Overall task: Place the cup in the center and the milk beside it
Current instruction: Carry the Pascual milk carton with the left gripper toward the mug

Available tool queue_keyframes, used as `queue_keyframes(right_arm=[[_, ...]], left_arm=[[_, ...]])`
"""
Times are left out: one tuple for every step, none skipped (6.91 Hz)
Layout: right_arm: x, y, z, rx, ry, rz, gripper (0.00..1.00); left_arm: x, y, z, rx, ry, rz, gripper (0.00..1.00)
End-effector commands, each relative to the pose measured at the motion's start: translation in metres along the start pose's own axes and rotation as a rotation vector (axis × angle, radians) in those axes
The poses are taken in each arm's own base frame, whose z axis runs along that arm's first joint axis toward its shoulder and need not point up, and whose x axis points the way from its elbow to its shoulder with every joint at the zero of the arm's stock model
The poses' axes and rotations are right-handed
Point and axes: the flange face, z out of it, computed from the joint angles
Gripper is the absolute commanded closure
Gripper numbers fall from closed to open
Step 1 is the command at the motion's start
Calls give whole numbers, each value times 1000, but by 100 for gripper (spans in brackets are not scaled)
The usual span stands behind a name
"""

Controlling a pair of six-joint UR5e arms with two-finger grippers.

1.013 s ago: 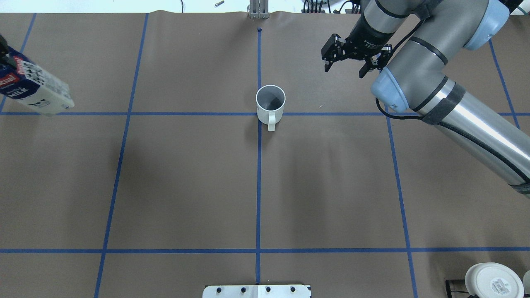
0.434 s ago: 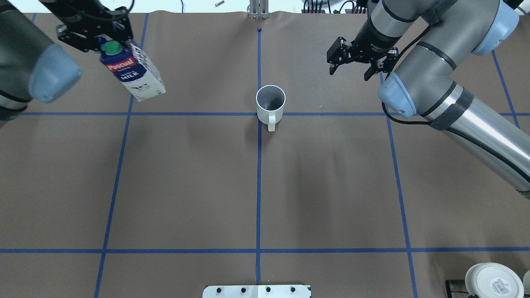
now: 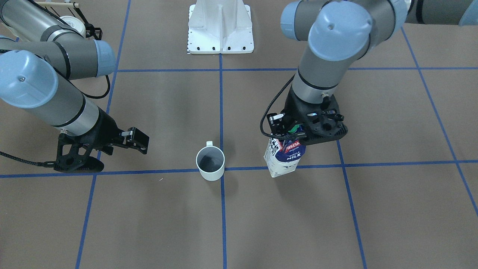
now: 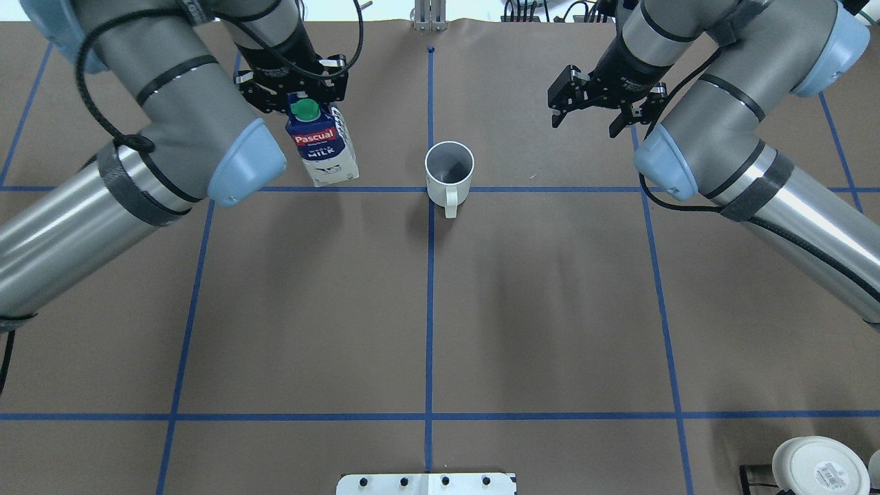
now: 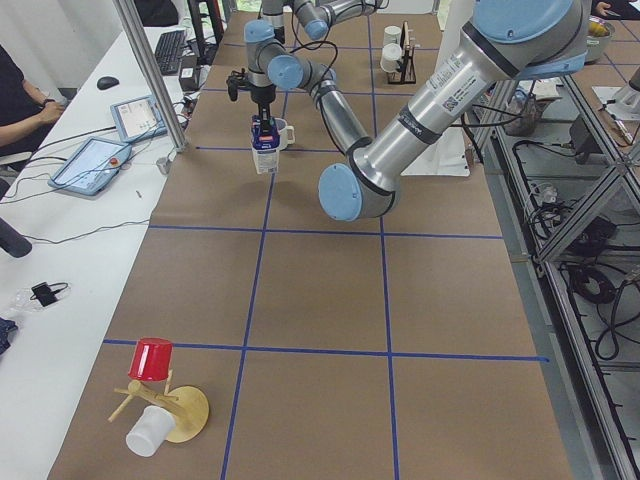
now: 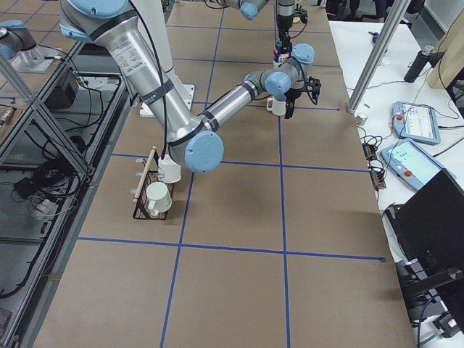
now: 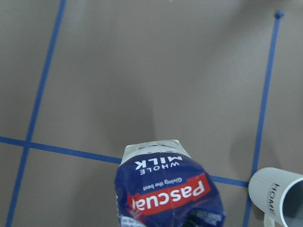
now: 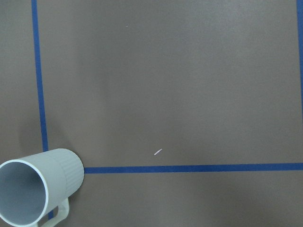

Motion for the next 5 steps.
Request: queue_keyframes(right_arm=[[-1, 1, -1, 1, -2, 4, 0], [-2, 2, -3, 3, -5, 4, 0], [-2, 2, -2, 2, -5, 3, 0], [-1, 2, -1, 1, -3, 5, 0], [-2, 2, -2, 1, -4, 4, 0]], left_arm=[[43, 17, 29, -8, 30, 64, 100], [55, 26, 42, -29, 23, 74, 100], [57, 23, 49, -26, 32, 80, 100], [57, 17, 63, -22, 43, 85, 100], [60, 20, 67, -23, 54, 95, 100]])
